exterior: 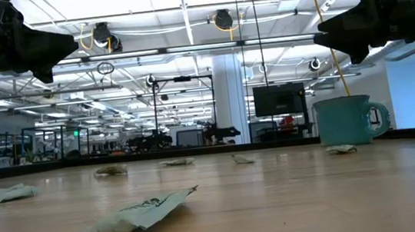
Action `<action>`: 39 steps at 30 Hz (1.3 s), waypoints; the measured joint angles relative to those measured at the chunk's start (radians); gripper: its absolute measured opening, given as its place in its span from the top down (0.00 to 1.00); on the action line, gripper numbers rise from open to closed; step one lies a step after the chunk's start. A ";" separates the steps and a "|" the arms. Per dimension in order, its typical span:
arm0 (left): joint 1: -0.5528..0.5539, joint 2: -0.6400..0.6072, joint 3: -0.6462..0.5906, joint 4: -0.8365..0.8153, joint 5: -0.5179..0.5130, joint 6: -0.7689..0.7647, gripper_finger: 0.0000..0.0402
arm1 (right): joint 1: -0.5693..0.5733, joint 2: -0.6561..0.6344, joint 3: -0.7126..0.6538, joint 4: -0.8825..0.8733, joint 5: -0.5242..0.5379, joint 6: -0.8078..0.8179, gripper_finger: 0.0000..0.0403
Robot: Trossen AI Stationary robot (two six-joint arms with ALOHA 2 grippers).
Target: Pick and place Stevia / Truvia into bins
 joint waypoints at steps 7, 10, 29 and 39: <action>0.000 0.000 0.000 0.000 -0.028 0.016 0.75 | 0.000 0.000 0.000 0.000 0.000 0.000 0.55; 0.000 0.000 0.000 0.001 -0.063 0.016 0.75 | 0.000 0.000 0.000 0.000 0.000 0.000 0.55; 0.000 0.000 0.000 0.029 -0.079 -0.152 0.75 | 0.000 0.000 0.000 0.069 0.000 -0.020 0.55; 0.002 0.022 0.057 -0.028 -0.114 -0.204 0.75 | 0.000 0.022 0.000 0.113 -0.002 -0.073 0.55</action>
